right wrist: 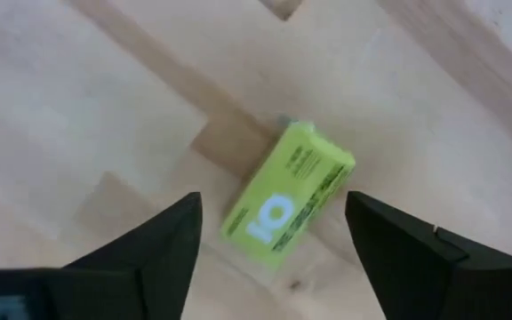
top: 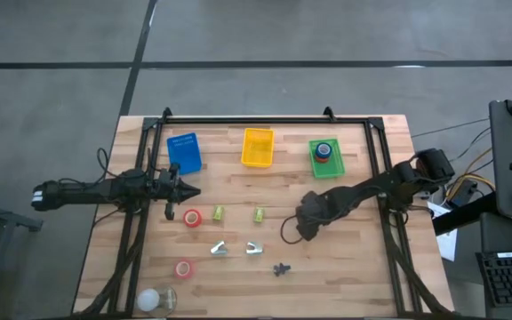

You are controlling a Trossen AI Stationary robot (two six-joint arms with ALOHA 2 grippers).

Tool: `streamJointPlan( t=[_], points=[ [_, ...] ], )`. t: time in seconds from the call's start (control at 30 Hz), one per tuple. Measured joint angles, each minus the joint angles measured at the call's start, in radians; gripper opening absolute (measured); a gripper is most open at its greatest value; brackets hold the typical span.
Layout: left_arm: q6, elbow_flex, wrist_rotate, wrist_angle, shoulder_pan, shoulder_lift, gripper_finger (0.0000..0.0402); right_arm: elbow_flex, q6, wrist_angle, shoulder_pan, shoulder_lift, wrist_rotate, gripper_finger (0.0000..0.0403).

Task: Pick and place Stapler, Stapler remover, tape
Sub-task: Put the right staple box into the yellow bin

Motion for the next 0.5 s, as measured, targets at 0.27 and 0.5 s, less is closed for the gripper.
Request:
streamJointPlan(
  t=[0.27,0.5],
  points=[
    [0.000,0.000,0.000,0.000,0.000,0.000,0.0026,-0.010,-0.005,0.003,-0.012,0.021,-0.018,0.0279],
    [0.000,0.000,0.000,0.000,0.000,0.000,0.0026,-0.012,-0.054,-0.004,-0.010,0.021,-0.008,0.0215]
  ],
)
